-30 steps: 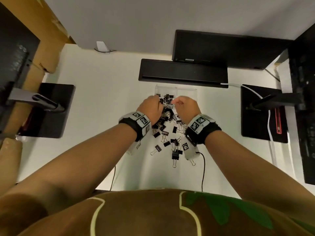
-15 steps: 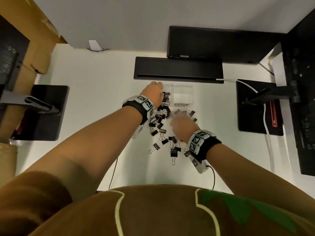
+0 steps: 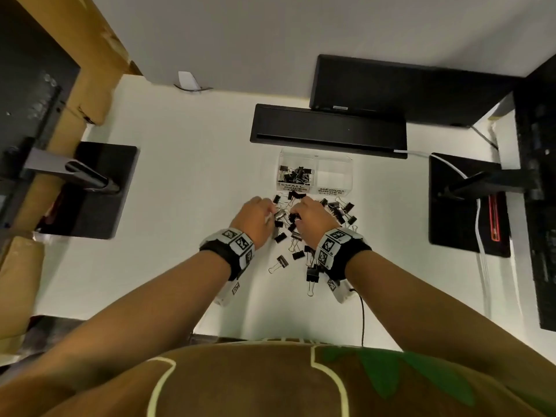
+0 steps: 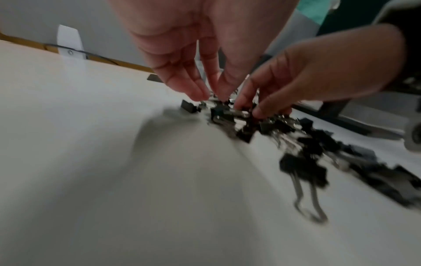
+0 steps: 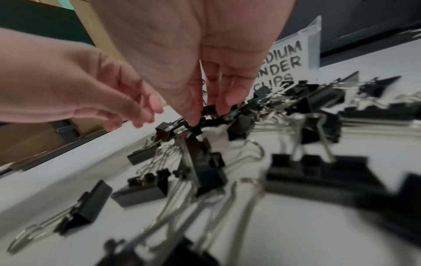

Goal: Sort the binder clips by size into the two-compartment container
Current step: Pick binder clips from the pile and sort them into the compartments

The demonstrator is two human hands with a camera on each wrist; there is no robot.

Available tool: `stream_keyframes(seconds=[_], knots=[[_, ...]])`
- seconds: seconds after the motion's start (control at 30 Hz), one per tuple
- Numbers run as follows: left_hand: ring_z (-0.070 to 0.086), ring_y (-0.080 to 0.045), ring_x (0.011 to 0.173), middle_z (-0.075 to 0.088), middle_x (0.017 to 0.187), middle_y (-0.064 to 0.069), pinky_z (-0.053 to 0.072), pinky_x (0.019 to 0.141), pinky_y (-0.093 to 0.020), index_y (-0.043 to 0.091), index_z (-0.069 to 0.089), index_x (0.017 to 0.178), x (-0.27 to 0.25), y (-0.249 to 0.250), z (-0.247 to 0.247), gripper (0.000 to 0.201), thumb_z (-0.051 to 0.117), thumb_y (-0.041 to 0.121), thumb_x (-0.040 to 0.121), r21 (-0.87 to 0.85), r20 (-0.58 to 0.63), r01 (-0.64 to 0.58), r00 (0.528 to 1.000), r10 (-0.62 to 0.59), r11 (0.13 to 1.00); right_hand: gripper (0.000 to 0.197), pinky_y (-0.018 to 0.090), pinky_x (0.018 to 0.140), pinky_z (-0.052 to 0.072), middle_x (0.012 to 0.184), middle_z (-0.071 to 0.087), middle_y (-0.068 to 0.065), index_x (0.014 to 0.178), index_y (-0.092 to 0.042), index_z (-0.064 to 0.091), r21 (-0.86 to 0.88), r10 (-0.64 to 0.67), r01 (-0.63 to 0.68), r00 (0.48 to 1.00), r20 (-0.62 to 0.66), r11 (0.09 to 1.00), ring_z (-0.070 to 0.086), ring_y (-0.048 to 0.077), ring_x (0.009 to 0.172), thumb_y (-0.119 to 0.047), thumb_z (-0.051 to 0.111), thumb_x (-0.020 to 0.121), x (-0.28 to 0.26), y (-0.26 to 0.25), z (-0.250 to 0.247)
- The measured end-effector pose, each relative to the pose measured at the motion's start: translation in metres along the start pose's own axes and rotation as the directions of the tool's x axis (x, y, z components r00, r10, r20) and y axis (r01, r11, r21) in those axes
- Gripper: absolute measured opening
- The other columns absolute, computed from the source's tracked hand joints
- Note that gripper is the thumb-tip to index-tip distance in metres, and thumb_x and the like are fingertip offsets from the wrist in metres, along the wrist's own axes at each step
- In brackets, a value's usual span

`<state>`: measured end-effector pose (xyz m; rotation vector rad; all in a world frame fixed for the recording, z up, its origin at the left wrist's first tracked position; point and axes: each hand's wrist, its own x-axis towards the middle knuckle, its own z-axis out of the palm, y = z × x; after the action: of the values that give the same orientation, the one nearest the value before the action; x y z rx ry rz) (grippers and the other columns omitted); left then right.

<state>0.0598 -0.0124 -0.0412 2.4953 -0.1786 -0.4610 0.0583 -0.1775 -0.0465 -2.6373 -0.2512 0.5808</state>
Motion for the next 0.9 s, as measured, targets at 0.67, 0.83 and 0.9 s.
stream_keyframes(seconds=[0.67, 0.83, 0.9], knots=[[0.059, -0.023, 0.092, 0.062, 0.108, -0.011, 0.045, 0.078, -0.027, 0.007, 0.057, 0.105, -0.001, -0.004, 0.014, 0.016, 0.049, 0.004, 0.091, -0.048, 0.07, 0.047, 0.997, -0.043, 0.998, 0.022, 0.025, 0.063, 0.04, 0.071, 0.055, -0.004, 0.078, -0.012, 0.058, 0.437, 0.277, -0.193, 0.951, -0.137, 0.878, 0.048, 0.011, 0.065, -0.029, 0.053, 0.091, -0.017, 0.025, -0.03], [0.061, -0.027, 0.093, 0.061, 0.095, -0.006, 0.051, 0.084, -0.036, 0.011, 0.06, 0.1, -0.005, -0.013, 0.009, 0.023, 0.047, -0.002, 0.086, -0.067, 0.106, 0.071, 0.992, -0.063, 0.995, 0.024, 0.02, 0.064, 0.046, 0.088, 0.064, -0.003, 0.088, -0.015, 0.061, 0.526, 0.297, -0.156, 0.935, -0.196, 0.836, 0.054, 0.006, 0.07, -0.035, 0.049, 0.093, 0.01, 0.012, -0.057], [0.061, -0.025, 0.085, 0.059, 0.089, -0.001, 0.052, 0.08, -0.035, 0.014, 0.061, 0.096, -0.005, -0.016, 0.007, 0.024, 0.046, -0.001, 0.084, -0.058, 0.128, 0.06, 0.99, -0.052, 0.997, 0.024, 0.026, 0.072, 0.05, 0.091, 0.066, 0.0, 0.09, -0.017, 0.061, 0.511, 0.307, -0.157, 0.926, -0.222, 0.845, 0.059, 0.012, 0.079, -0.037, 0.048, 0.091, 0.023, 0.008, -0.066]])
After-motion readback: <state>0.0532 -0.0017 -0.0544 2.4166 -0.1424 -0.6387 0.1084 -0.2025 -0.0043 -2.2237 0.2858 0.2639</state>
